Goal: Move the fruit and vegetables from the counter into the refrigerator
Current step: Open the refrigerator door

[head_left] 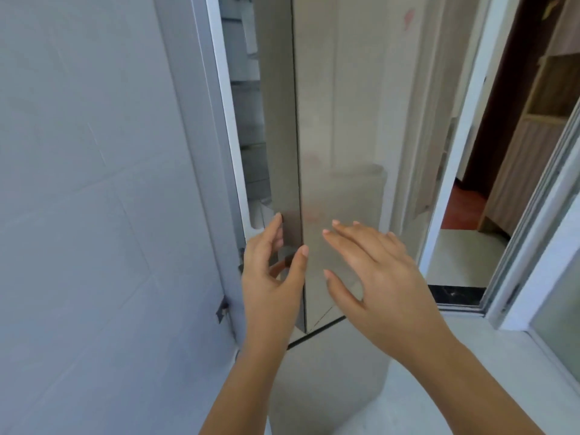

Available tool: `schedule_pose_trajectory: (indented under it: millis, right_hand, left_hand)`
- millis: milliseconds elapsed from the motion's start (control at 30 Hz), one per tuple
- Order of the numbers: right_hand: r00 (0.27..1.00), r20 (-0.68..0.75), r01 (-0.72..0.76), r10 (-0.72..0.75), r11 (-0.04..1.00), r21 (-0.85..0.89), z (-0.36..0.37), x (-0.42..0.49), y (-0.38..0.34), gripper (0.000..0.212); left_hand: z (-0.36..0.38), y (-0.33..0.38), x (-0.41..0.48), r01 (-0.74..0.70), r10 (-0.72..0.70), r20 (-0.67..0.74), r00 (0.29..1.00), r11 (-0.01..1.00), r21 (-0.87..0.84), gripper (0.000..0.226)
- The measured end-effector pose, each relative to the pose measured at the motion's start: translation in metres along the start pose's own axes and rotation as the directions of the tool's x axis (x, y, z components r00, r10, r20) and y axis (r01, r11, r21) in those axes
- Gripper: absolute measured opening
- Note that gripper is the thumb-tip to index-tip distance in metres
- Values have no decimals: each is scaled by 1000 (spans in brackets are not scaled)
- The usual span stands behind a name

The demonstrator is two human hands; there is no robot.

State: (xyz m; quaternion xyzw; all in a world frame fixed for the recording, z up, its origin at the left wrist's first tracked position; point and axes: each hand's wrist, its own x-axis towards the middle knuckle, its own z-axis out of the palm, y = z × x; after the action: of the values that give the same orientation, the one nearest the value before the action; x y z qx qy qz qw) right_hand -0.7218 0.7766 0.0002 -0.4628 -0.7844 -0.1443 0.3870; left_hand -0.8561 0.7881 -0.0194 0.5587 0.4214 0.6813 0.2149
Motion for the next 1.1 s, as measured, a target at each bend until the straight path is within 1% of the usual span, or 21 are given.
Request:
schedule_pose_trajectory:
  millis: [167,300,433,600,700,833,1000,1100]
  right_hand:
    - [996,29,-87,88,995,-58,-34,-32,6,48]
    - [992,-9,-128,128,986,-110,-61,-56,13,47]
    - [984,-31,-177,174,974,-142,-89,-79,25,47]
    - [979,-44,-203,199,966,-160,-122,-107,49,46]
    - [975,-31,-223,221,963,-151,-144,-125,64,47]
    - [969,-46,-246,242,952,-183,-173,-146,86,47]
    - [967,-71,-255,245,945,-206,-201,-164,107,47]
    - [963,-86,-268,256,942,-200,-209,-173,114,47]
  left_hand:
    - [18,16,-35,-58,58,75,995,998,-7,48]
    - [37,31,-58,-85,92,132,987,995,-57,46]
    - [60,45,-81,-82,96,186,978,993,-85,45]
    - [91,64,-110,-82,106,237,966,991,-110,43]
    - [114,76,-127,-73,100,268,958,991,-110,43]
    - [146,94,-147,-88,112,303,946,992,-91,45]
    - [176,112,-165,-103,124,387,914,992,-74,44]
    - [180,117,-172,-178,175,397,901,984,-28,43]
